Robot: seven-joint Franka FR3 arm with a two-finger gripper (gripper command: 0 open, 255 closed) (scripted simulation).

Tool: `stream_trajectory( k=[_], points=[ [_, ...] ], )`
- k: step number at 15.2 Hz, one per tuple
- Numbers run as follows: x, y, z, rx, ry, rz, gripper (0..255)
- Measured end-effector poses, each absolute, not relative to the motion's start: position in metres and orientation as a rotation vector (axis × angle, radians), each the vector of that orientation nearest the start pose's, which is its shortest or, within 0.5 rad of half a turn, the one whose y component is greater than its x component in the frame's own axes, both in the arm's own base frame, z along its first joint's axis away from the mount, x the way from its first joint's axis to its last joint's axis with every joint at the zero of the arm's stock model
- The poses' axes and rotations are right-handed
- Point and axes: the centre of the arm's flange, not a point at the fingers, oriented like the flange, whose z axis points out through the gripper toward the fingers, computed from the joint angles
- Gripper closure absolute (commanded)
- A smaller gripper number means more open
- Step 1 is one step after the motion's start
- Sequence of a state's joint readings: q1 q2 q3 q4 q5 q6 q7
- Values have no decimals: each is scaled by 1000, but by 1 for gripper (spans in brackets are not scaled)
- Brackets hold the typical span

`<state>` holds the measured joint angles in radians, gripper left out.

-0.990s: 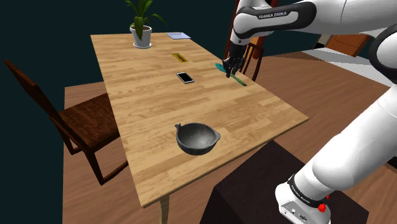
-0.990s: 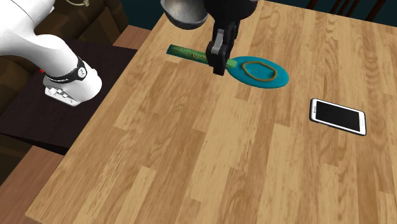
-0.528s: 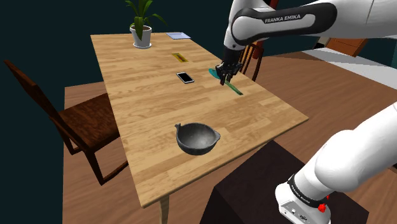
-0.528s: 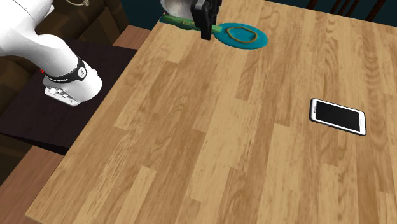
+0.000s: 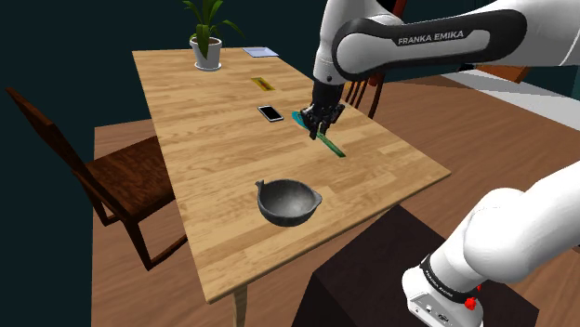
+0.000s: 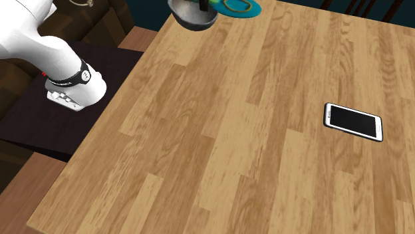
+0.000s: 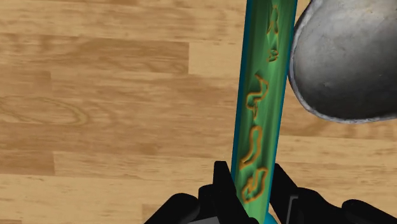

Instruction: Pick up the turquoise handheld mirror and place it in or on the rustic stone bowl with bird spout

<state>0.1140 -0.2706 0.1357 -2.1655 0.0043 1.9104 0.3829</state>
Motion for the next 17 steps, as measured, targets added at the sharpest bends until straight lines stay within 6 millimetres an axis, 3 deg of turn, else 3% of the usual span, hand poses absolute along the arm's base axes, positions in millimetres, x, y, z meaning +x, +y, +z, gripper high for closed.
stream_trajectory(
  k=[12,17],
  points=[
    [387,262,511,-3161,221,-36,255],
    [380,278,491,-3161,223,-35,255]
  ],
)
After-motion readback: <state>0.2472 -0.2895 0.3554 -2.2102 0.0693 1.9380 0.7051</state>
